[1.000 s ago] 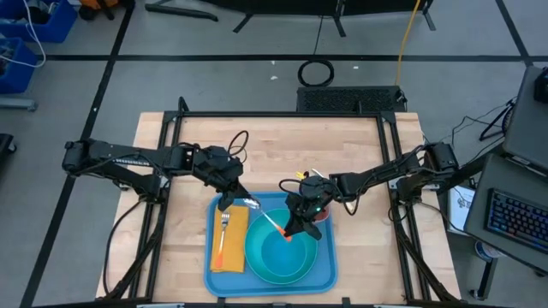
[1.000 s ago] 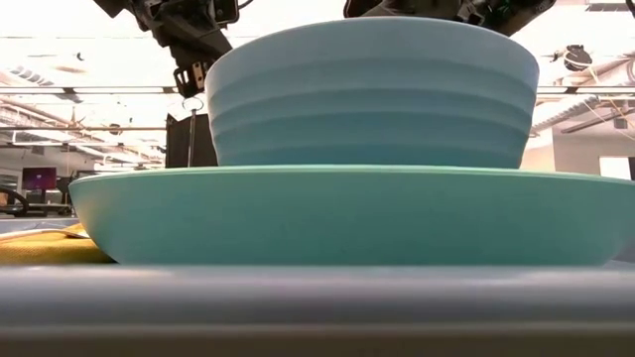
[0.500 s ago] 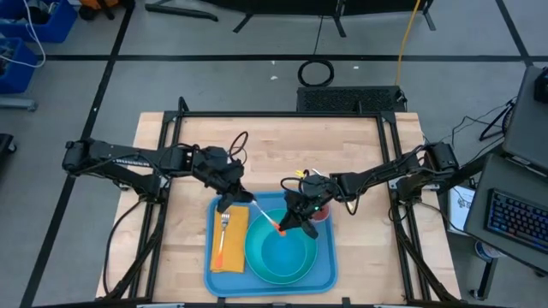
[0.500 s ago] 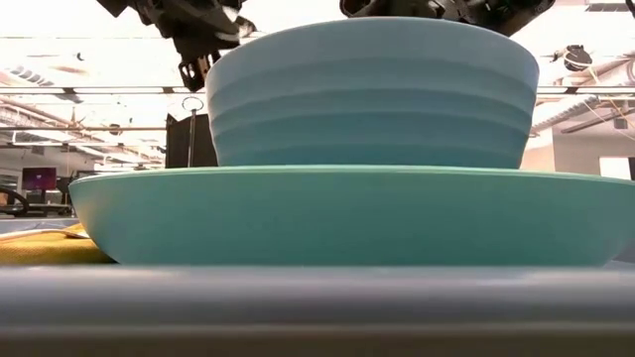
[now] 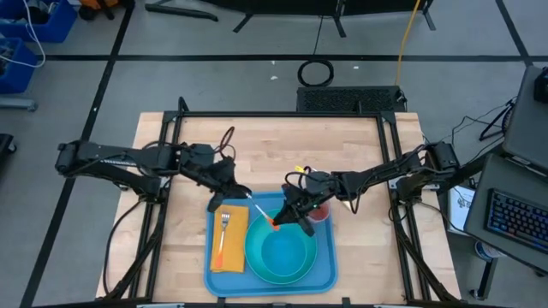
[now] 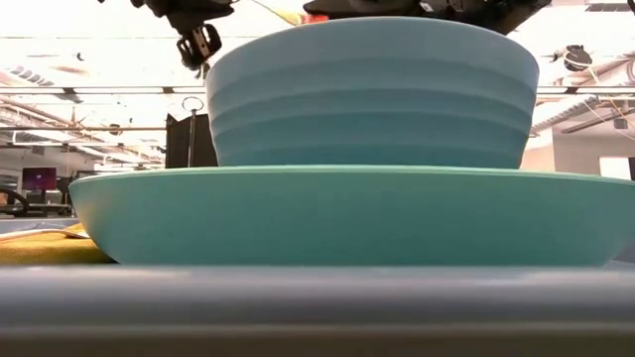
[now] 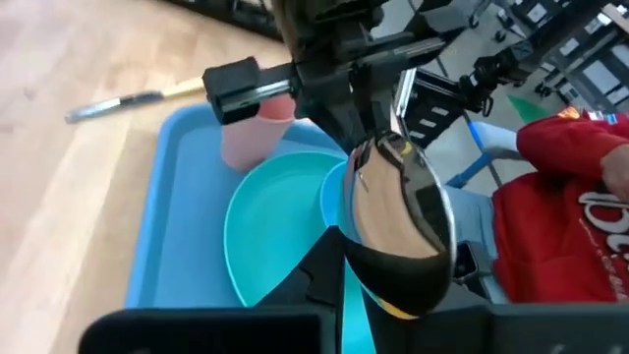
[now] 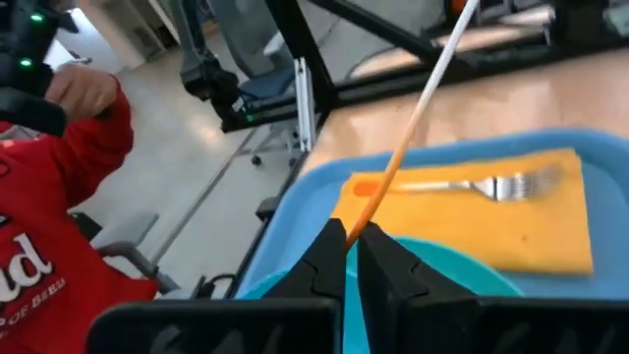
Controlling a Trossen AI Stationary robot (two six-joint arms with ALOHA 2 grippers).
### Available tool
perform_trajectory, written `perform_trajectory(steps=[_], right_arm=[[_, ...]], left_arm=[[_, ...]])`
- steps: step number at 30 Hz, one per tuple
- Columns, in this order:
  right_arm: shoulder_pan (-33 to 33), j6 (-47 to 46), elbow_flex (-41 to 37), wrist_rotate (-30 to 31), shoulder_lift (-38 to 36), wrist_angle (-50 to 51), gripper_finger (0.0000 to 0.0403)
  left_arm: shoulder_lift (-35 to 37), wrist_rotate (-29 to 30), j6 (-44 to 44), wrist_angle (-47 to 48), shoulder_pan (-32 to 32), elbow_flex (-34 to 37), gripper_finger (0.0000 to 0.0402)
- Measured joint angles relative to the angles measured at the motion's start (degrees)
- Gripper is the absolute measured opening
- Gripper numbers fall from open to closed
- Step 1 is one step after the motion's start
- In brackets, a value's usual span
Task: Set up tray
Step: Put the orange spoon on top of the yellow table napkin to the right of the orange fork
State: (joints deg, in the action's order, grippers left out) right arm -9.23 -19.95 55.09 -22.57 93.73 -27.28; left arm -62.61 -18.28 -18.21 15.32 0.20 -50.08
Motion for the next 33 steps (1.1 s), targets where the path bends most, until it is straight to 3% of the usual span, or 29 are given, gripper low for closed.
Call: perform_trajectory(steps=[4, 8, 12, 18, 23, 28, 33], right_arm=[[-0.75, 2.47, -0.03, -3.39, -0.01, -1.29, 0.0006], [-1.44, 2.30, -0.09, -2.49, 0.00, -3.15, 0.0006], [-1.56, 1.73, -0.09, -2.10, 0.02, -2.90, 0.0004], [-1.40, 1.38, -0.13, -1.64, 0.06, -2.80, 0.0002], [-1.49, 1.31, -0.15, -1.66, 0.09, -2.72, 0.0001], [-1.41, 1.58, -0.20, -1.60, 0.13, -2.67, 0.0001], [-1.42, 2.22, -0.20, -1.62, 0.15, -1.27, 0.0000]], left_arm=[[3.08, 1.69, 0.97, 0.40, 0.68, 0.03, 0.0033], [5.02, 5.19, 1.85, 2.56, 2.24, 0.03, 0.0043], [5.23, 5.02, 0.92, 6.48, 3.36, 0.01, 0.0011], [4.92, 6.78, -2.10, 10.49, 5.85, 0.03, 0.0006], [3.62, 4.75, -9.18, 10.13, 7.81, 0.02, 0.0005], [1.80, 9.27, -14.18, 10.31, 10.15, 1.65, 0.0004], [0.73, 10.91, -23.88, 8.11, 11.24, 7.98, 0.0004]])
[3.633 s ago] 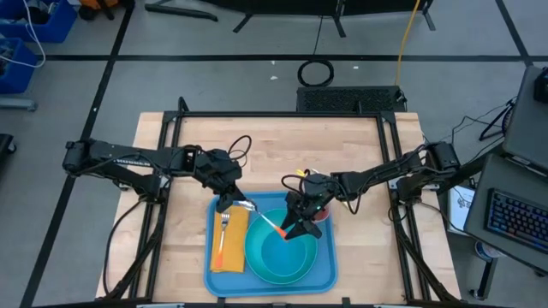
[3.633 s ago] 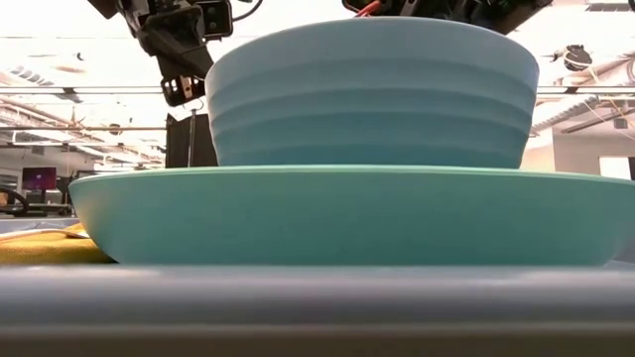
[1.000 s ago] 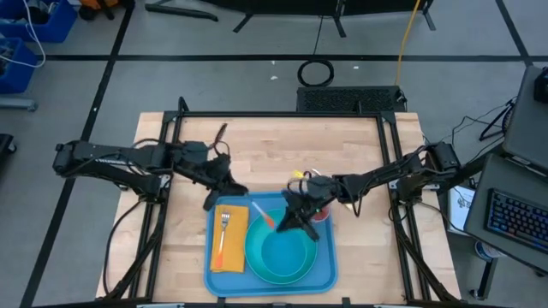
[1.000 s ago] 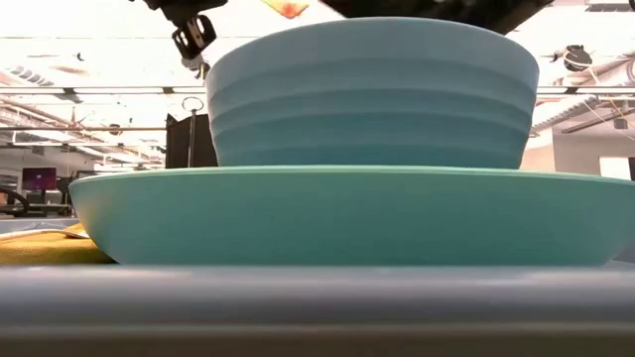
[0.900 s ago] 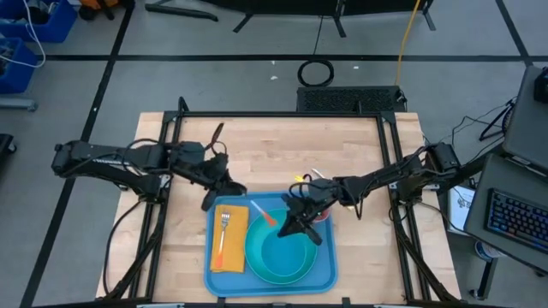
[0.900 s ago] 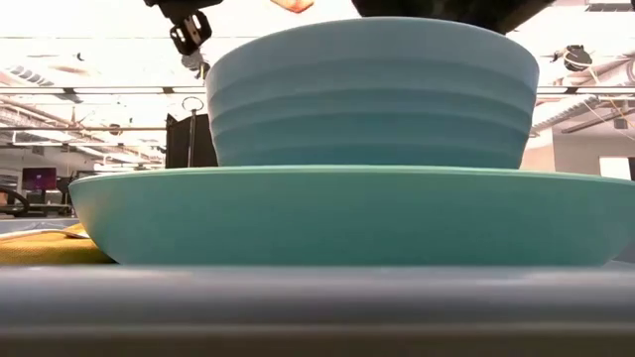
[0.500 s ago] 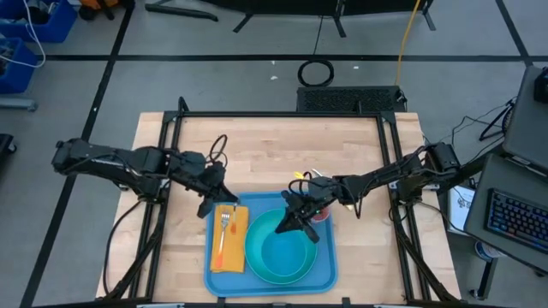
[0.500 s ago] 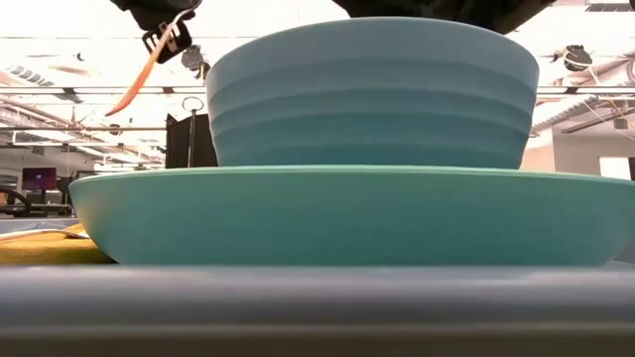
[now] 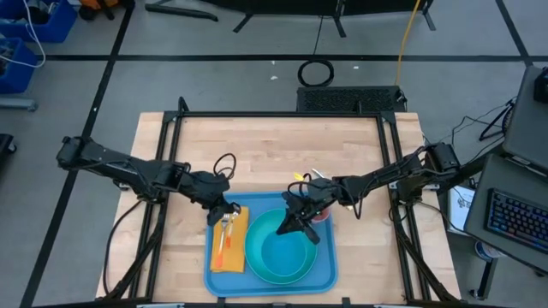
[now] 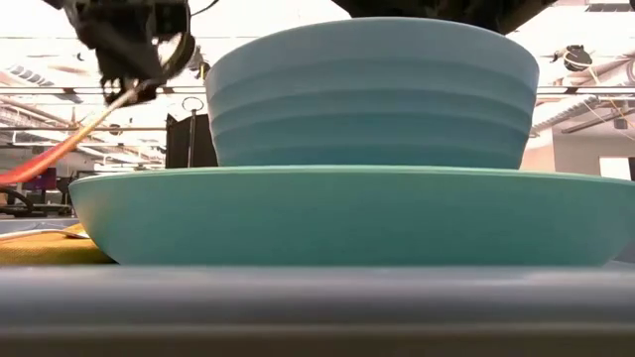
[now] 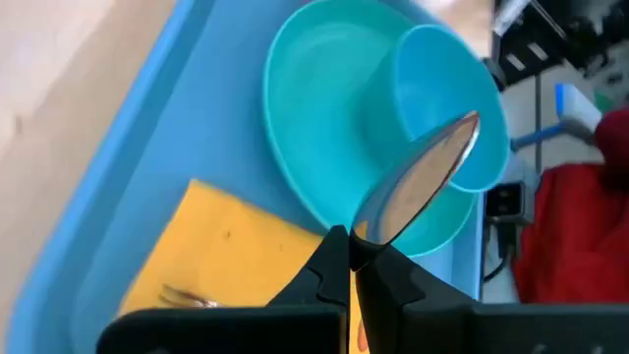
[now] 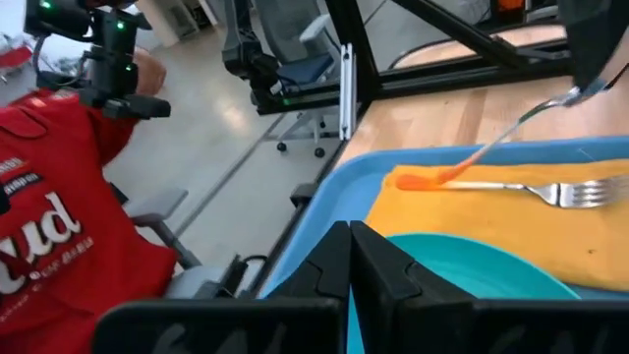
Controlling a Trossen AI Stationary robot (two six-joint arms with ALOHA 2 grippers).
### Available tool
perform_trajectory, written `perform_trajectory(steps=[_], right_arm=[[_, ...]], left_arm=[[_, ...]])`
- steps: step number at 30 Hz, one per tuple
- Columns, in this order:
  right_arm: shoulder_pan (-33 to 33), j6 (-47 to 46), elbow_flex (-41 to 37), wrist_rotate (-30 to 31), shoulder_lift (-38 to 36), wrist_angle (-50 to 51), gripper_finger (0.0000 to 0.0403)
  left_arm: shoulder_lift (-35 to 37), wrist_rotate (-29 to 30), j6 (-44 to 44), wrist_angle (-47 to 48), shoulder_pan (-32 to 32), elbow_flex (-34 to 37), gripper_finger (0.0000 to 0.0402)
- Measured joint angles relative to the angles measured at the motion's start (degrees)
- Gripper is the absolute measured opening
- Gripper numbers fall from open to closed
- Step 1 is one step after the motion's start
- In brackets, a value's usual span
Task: Set up tray
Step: Put the orange spoon on top of the yellow table napkin to the right of the orange fork
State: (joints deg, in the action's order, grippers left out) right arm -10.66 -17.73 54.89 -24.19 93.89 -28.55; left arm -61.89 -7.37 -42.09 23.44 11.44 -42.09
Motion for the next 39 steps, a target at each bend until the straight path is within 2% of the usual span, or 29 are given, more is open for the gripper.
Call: perform_trajectory(steps=[7, 11, 20, 39], right_arm=[[0.02, 2.12, -0.04, 0.02, 0.04, 1.02, 0.0000], [0.02, 2.44, -0.04, 0.00, 0.04, 1.04, 0.0000], [0.02, 3.44, -0.03, 0.06, 0.04, 1.06, 0.0000], [0.02, 3.49, -0.04, 0.12, 0.07, 1.46, 0.0000]], left_arm=[[0.02, -1.79, -10.57, -15.38, 0.48, 11.40, 0.0004], [-0.05, -1.74, -14.14, -17.20, 0.72, 15.34, 0.0004], [0.11, -2.61, -15.47, -21.41, 1.44, 15.94, 0.0004], [-0.40, -1.99, -16.63, -19.01, 2.08, 16.01, 0.0004]])
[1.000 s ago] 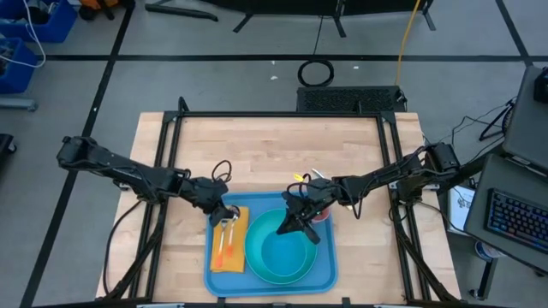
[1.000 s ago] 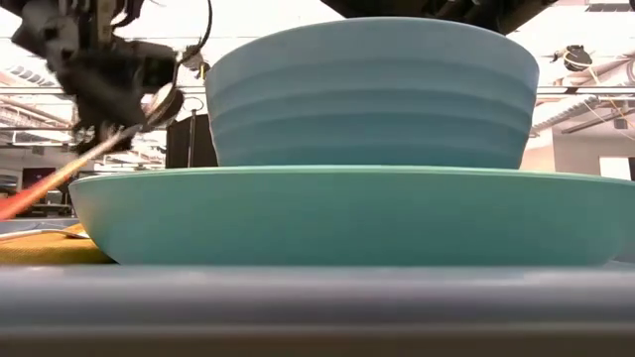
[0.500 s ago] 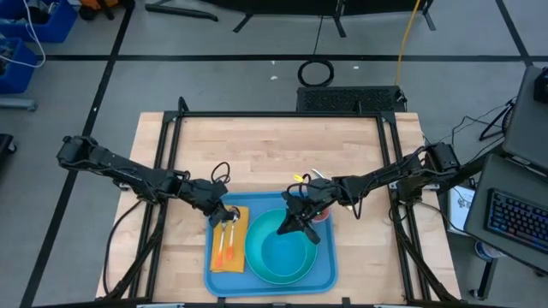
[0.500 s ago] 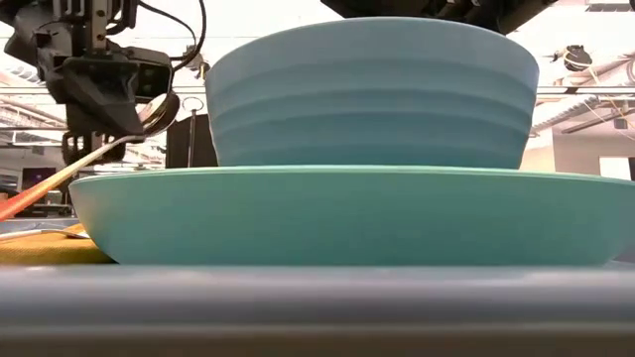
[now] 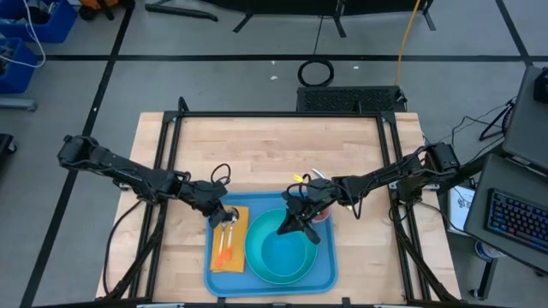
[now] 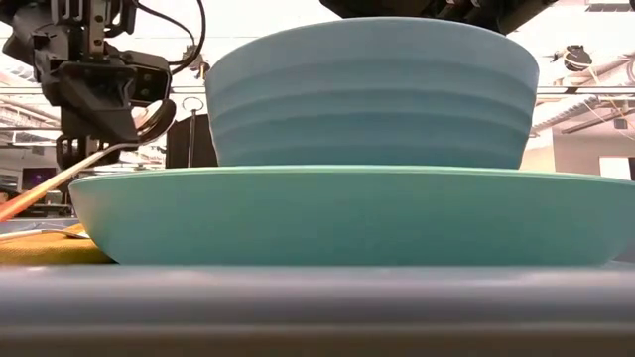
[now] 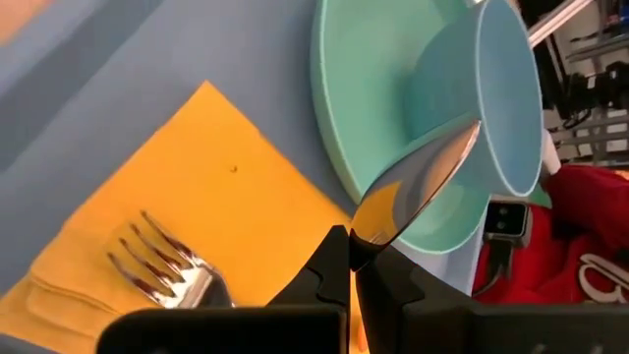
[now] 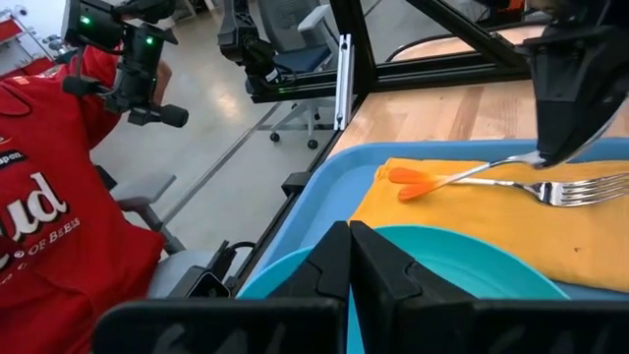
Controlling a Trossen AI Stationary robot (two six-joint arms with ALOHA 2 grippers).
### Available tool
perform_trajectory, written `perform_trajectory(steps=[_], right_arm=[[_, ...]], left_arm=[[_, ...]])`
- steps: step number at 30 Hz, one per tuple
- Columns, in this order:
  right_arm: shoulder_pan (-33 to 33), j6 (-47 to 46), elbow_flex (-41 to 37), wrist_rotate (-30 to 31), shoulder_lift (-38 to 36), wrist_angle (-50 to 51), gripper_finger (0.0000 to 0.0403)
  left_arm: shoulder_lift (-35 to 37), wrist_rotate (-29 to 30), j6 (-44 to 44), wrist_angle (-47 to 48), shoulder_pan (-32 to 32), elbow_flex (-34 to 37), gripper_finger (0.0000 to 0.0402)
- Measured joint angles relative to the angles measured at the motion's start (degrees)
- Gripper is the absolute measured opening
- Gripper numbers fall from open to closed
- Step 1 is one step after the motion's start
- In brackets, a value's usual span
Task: Set up tray
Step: Put the orange spoon on top of the yellow table napkin to the right of the orange fork
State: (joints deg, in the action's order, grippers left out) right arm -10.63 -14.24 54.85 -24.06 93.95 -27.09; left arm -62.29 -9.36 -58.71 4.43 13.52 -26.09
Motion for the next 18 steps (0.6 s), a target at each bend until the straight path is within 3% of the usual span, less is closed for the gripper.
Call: perform_trajectory(steps=[18], right_arm=[[0.00, 0.20, 0.00, 0.03, 0.00, 0.28, 0.0000]], left_arm=[[-5.97, 0.40, -0.92, -3.12, 1.68, -0.04, 0.0011]])
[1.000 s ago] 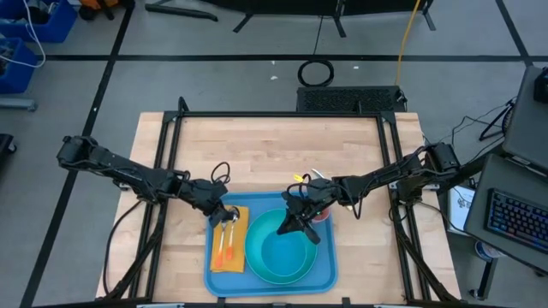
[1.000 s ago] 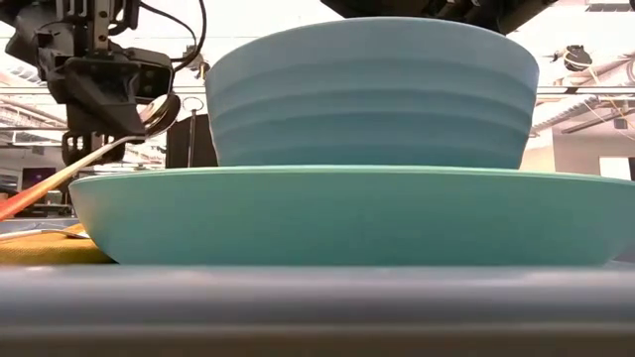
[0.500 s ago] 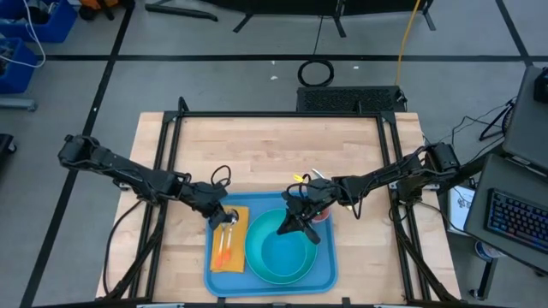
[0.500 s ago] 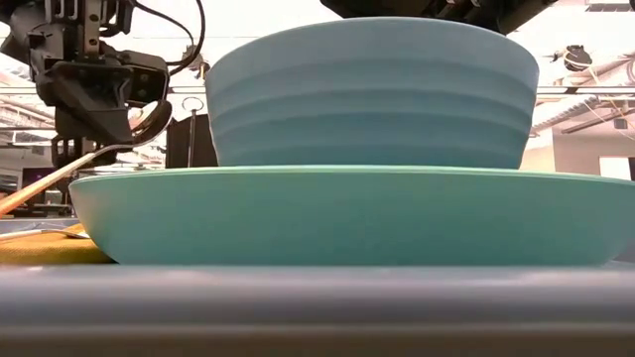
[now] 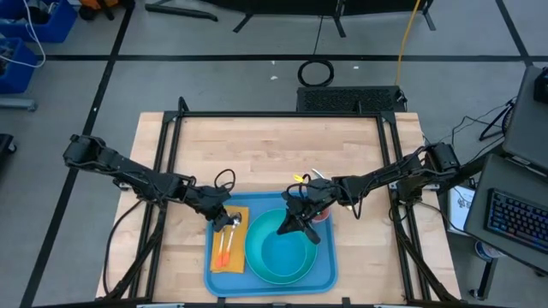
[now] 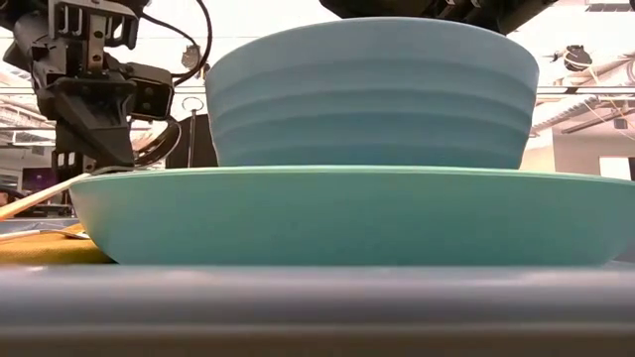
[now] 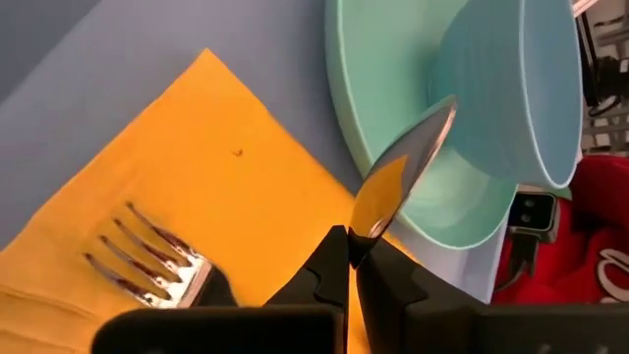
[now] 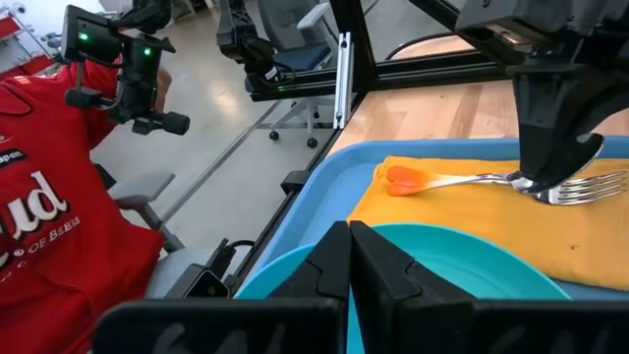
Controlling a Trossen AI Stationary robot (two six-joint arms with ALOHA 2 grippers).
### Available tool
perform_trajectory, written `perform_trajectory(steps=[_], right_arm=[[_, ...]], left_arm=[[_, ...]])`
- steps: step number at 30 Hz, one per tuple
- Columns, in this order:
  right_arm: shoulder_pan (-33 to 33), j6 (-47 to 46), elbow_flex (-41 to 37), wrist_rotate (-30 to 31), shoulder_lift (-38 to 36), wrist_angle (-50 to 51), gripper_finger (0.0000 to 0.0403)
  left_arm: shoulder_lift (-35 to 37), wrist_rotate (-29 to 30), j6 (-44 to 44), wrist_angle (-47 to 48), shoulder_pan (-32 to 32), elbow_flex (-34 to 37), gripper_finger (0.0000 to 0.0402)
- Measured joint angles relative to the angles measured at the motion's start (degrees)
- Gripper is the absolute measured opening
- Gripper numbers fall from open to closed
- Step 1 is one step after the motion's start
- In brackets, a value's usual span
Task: Set up tray
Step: Put the orange spoon on top of the yellow table napkin to the right of the orange fork
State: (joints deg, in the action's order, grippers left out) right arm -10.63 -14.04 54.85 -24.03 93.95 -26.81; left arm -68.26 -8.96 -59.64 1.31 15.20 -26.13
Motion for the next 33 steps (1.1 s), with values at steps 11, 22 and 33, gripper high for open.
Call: perform_trajectory(steps=[11, 22, 33], right_arm=[[0.00, 0.22, 0.00, 0.00, 0.00, 0.07, 0.0000], [0.00, 0.22, 0.00, 0.00, 0.00, 0.07, 0.0000], [0.00, 0.42, 0.00, 0.00, 0.00, 0.07, 0.0000]], left_arm=[[-0.03, 3.72, -0.56, 0.39, 0.00, 0.00, 0.0018], [-0.03, 5.31, -3.03, 1.66, 0.50, 0.04, 0.0033], [-0.01, 8.12, -5.25, 2.93, 2.17, 0.04, 0.0011]])
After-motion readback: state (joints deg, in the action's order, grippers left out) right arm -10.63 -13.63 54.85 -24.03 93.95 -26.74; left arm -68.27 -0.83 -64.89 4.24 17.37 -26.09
